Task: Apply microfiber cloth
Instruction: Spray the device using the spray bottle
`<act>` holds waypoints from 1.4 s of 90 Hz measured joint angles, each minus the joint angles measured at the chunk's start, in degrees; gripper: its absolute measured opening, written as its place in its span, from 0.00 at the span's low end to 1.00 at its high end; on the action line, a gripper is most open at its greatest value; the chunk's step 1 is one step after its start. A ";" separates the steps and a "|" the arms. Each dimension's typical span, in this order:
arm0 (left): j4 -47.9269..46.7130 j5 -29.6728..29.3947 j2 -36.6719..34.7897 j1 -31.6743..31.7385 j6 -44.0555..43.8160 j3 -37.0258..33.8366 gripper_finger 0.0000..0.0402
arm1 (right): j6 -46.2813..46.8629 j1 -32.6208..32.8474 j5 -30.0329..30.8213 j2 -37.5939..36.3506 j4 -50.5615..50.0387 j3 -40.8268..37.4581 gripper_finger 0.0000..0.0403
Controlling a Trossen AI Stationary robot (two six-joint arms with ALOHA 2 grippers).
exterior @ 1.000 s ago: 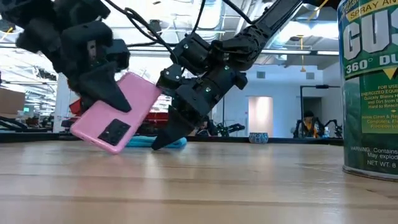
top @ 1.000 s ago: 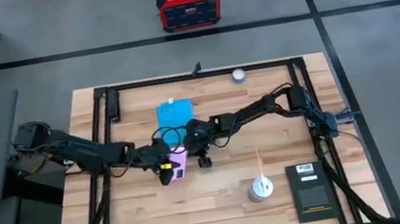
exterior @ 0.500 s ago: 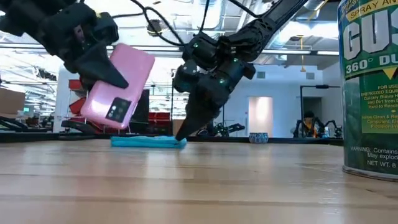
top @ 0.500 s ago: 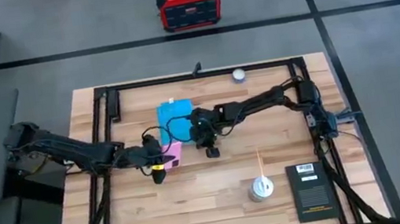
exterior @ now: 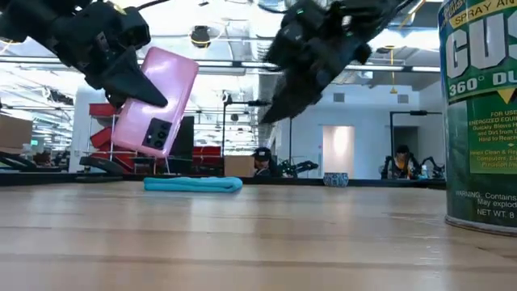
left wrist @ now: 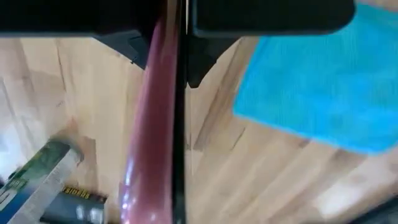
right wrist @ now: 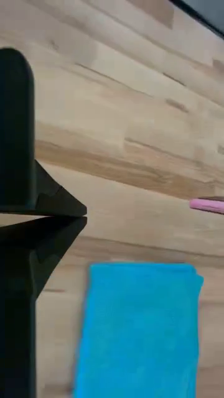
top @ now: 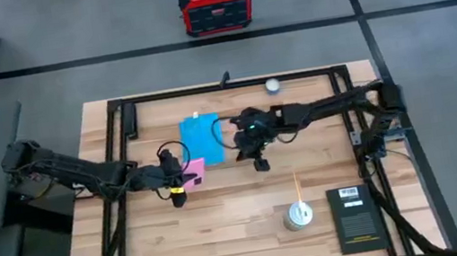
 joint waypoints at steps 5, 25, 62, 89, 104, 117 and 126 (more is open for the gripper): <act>-0.43 -0.48 -0.98 0.00 1.02 -0.04 0.00 | 0.28 -0.24 0.06 -2.39 0.11 -2.34 0.00; 0.08 -1.58 -5.69 0.00 5.92 -0.01 0.00 | 2.59 -0.19 0.13 -11.39 1.31 -10.18 0.00; -0.47 -2.70 -11.03 0.00 13.42 -0.01 0.00 | 4.80 -0.19 4.14 -29.93 0.29 -19.18 0.00; -0.04 -2.88 -11.15 0.02 14.69 -0.01 0.00 | 5.11 -0.41 14.50 -42.10 -9.67 -19.69 0.00; 1.43 -2.81 -11.14 0.39 17.31 -0.01 0.00 | 7.00 -0.27 18.87 -47.83 -15.94 -19.69 0.00; 2.08 -2.82 -11.10 0.57 18.40 -0.01 0.00 | 8.94 1.09 21.26 -52.48 -20.50 -19.79 0.00; 1.84 -2.80 -11.10 0.57 18.49 -0.01 0.00 | 10.59 2.46 21.22 -56.54 -20.09 -22.67 0.00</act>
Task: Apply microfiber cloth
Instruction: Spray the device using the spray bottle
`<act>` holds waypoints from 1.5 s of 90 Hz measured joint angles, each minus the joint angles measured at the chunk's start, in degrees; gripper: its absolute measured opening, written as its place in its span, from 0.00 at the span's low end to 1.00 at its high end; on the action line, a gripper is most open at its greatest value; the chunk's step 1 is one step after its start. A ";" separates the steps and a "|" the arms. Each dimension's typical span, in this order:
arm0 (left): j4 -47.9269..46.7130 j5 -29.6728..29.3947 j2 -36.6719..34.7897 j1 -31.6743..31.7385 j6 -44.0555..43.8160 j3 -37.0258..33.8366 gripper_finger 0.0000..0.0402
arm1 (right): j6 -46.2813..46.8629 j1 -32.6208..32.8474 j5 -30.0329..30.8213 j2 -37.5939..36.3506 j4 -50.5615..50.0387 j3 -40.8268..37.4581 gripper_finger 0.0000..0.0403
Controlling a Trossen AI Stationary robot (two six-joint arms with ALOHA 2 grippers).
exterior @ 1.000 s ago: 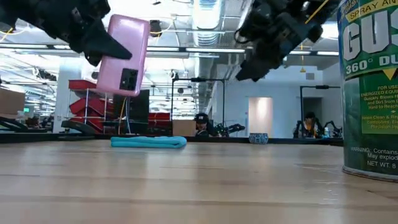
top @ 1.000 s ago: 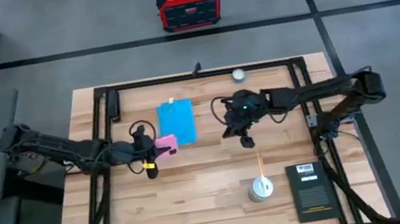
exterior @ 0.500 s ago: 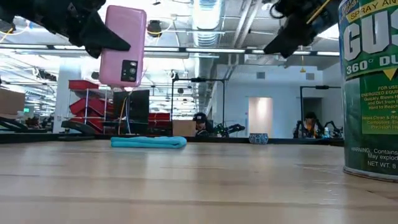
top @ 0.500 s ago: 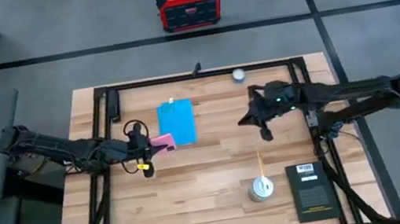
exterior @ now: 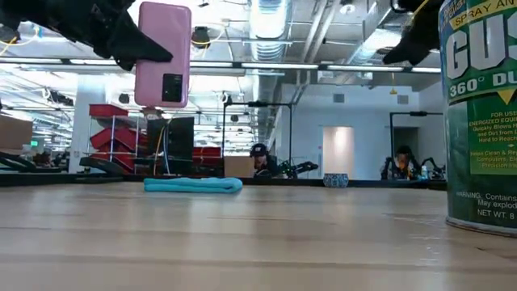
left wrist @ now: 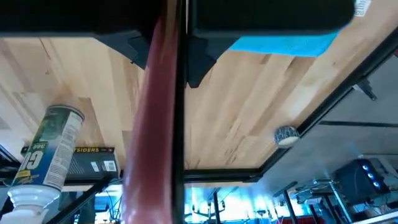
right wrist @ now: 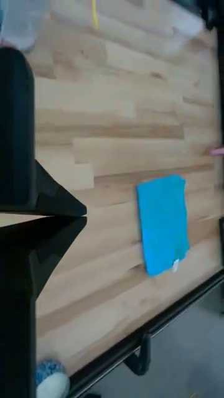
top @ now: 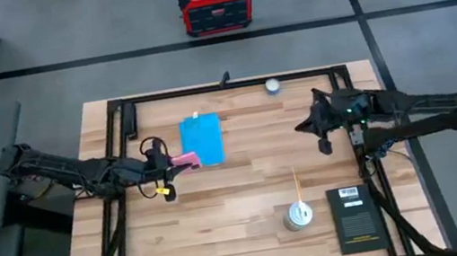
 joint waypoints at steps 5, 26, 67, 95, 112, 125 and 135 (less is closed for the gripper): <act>-0.09 0.00 0.00 -0.09 0.10 0.00 0.00 | 1.92 0.68 -0.02 -2.63 -0.48 -2.55 0.00; -0.74 0.74 0.23 -0.81 0.93 -0.02 0.00 | 9.66 5.68 -0.06 -16.11 8.93 -16.27 0.00; 11.29 7.51 9.17 5.62 6.54 -0.04 0.00 | 16.74 21.63 0.01 -18.16 27.71 -25.45 0.00; 12.62 8.15 9.01 5.62 6.81 -0.04 0.00 | 26.11 37.22 9.58 -18.87 20.90 -26.15 0.00; 12.77 8.15 9.03 5.62 6.31 -0.04 0.00 | 33.98 46.23 13.62 -16.47 28.25 -29.18 0.00; 12.75 8.15 9.03 5.62 6.12 -0.04 0.00 | 37.13 52.80 17.75 -10.80 37.29 -30.97 0.00; 12.66 8.13 9.03 5.62 5.92 -0.04 0.00 | 40.14 56.44 21.67 -4.84 41.69 -31.01 0.00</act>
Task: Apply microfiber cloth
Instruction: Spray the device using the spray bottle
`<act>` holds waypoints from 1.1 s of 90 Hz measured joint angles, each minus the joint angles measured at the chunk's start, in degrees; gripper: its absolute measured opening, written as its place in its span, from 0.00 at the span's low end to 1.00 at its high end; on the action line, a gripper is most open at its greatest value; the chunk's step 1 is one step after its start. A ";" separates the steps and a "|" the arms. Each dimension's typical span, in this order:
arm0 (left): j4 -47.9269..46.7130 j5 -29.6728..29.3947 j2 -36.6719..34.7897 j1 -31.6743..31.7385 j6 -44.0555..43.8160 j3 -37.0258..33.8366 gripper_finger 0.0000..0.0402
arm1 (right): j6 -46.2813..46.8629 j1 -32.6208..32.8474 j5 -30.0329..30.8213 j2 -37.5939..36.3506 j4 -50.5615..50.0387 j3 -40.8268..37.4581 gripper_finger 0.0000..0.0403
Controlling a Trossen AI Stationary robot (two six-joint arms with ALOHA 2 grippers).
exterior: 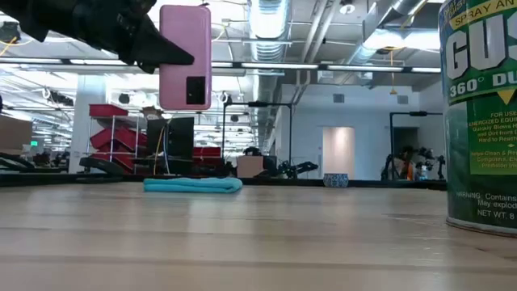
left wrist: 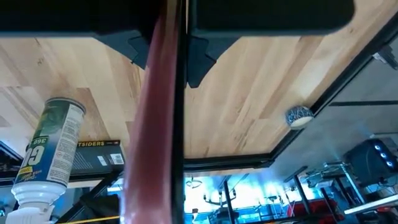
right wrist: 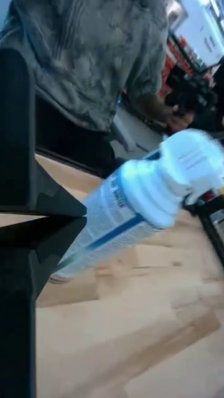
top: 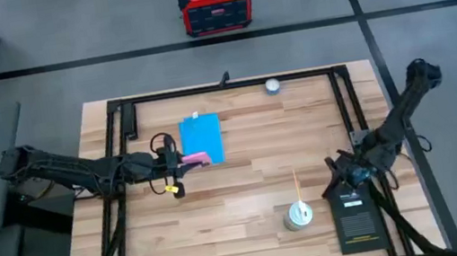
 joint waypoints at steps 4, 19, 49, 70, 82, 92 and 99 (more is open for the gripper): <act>0.02 0.00 0.00 0.00 0.00 0.00 0.00 | 0.50 0.88 1.07 2.64 3.12 0.00 0.00; 0.28 -0.02 0.00 0.00 0.13 0.00 0.00 | 0.80 1.16 2.04 13.31 14.55 0.02 0.00; 0.71 0.02 0.00 0.00 0.60 0.00 0.00 | 0.80 -0.17 1.75 27.17 30.80 0.16 0.00; 0.75 1.12 0.00 0.61 0.63 0.00 0.00 | 0.11 -2.09 -0.57 31.57 31.43 3.30 0.00; 0.82 1.64 0.00 1.28 0.58 0.00 0.00 | 0.04 -4.35 -1.66 32.70 31.46 3.65 0.00; 1.11 1.98 0.00 1.42 0.65 0.00 0.00 | -1.64 -6.17 -2.98 33.01 32.54 3.65 0.00; 1.11 2.26 0.00 1.44 0.76 0.00 0.00 | -2.55 -7.46 -4.27 32.98 33.29 3.65 0.00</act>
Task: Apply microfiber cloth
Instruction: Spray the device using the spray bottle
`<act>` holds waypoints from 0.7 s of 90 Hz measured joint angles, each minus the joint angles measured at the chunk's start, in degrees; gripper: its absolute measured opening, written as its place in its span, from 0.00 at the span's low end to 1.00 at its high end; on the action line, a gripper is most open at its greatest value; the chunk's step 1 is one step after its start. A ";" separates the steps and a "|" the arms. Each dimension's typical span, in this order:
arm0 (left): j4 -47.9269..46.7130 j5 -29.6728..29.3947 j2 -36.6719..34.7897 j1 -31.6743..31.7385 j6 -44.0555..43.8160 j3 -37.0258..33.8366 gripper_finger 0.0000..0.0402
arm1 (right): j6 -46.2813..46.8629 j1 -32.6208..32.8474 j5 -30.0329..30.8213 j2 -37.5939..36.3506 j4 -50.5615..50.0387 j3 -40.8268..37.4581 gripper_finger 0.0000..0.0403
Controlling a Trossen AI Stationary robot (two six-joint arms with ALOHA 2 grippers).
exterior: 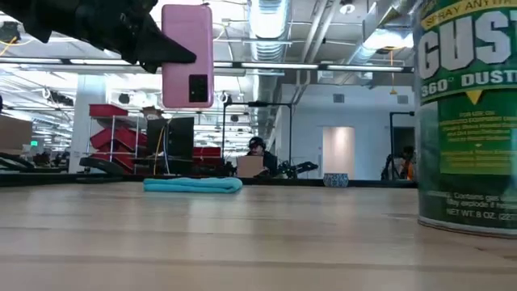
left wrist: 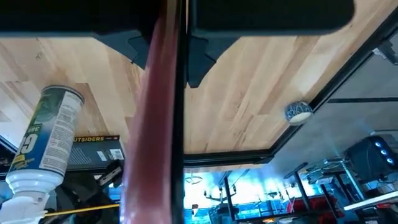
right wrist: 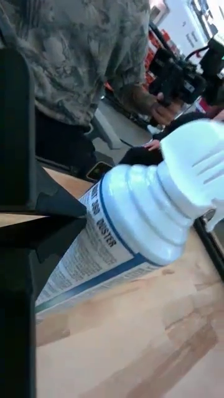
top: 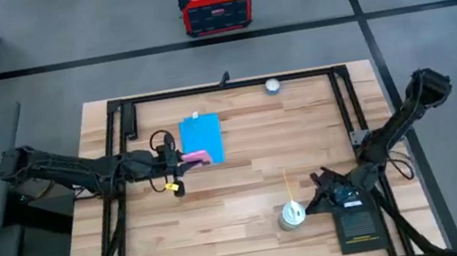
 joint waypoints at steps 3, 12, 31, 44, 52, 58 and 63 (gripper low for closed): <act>0.02 0.10 0.00 0.00 -0.02 0.00 0.00 | -0.21 -0.46 -0.51 0.00 0.03 0.00 0.00; 0.01 0.25 0.00 0.00 0.03 0.00 0.00 | -0.51 -1.62 -1.62 0.00 0.11 0.00 0.00; 0.00 0.30 0.00 0.02 -0.22 0.00 0.00 | -1.83 -3.34 -3.57 0.00 0.40 0.00 0.00; 0.02 0.30 0.00 0.10 -0.31 0.00 0.00 | -2.58 -4.82 -4.67 0.00 0.42 0.00 0.00; 0.44 0.32 0.41 0.96 -0.80 0.00 0.00 | -3.22 -5.95 -5.80 0.00 0.45 0.00 0.00; 0.87 0.32 1.10 2.04 -0.96 0.01 0.00 | -3.41 -7.02 -6.89 0.00 0.47 0.00 0.00; 2.33 1.14 1.94 3.17 -0.93 0.00 0.00 | -3.43 -7.75 -7.56 0.00 0.55 0.00 0.00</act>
